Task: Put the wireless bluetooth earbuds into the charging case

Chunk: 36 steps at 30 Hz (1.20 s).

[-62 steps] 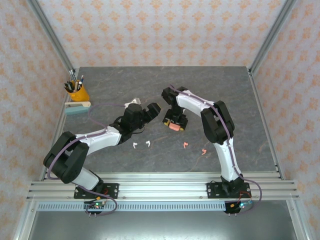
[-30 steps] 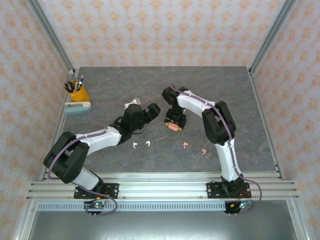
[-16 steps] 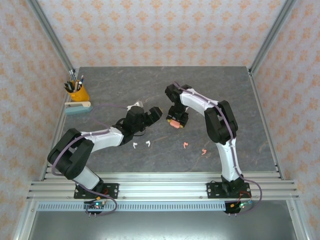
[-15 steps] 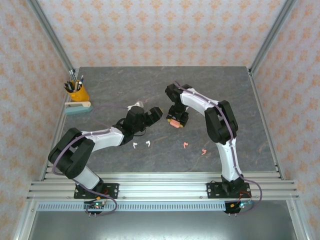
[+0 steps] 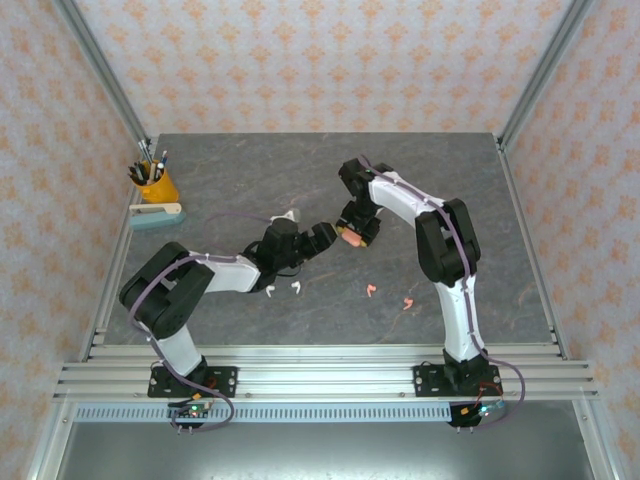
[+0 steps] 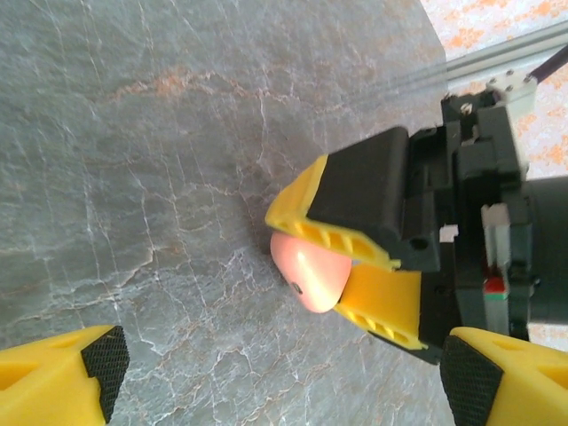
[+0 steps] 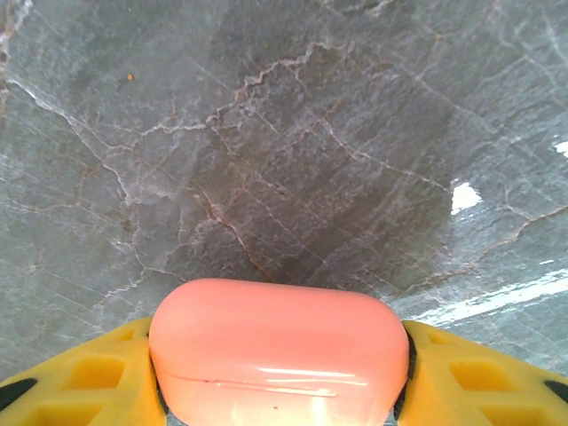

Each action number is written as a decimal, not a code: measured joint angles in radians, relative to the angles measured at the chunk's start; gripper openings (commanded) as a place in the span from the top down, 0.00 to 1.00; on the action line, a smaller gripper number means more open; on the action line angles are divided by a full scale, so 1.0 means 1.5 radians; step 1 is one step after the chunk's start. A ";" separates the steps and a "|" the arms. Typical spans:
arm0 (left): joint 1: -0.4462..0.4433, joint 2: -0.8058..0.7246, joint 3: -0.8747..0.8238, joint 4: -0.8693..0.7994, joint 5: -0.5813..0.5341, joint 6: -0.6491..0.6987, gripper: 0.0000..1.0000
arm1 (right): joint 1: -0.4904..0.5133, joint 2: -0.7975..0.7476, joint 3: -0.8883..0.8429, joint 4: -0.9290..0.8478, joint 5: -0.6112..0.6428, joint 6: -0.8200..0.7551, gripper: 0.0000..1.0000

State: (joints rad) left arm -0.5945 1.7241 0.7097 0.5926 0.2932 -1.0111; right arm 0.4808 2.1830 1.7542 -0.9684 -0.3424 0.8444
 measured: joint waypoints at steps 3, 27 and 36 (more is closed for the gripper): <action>-0.005 0.022 0.003 0.019 0.010 0.000 0.09 | -0.003 0.000 0.000 0.007 -0.008 0.007 0.46; -0.023 0.160 0.067 0.152 0.030 -0.011 0.30 | -0.007 -0.006 -0.011 0.045 -0.064 0.047 0.47; -0.023 0.188 0.083 0.183 0.030 -0.024 0.34 | -0.013 -0.006 -0.012 0.052 -0.069 0.053 0.47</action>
State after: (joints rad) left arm -0.6289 2.0064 0.8341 0.8677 0.3374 -1.0466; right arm 0.4618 2.1738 1.7367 -0.8909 -0.4461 0.9245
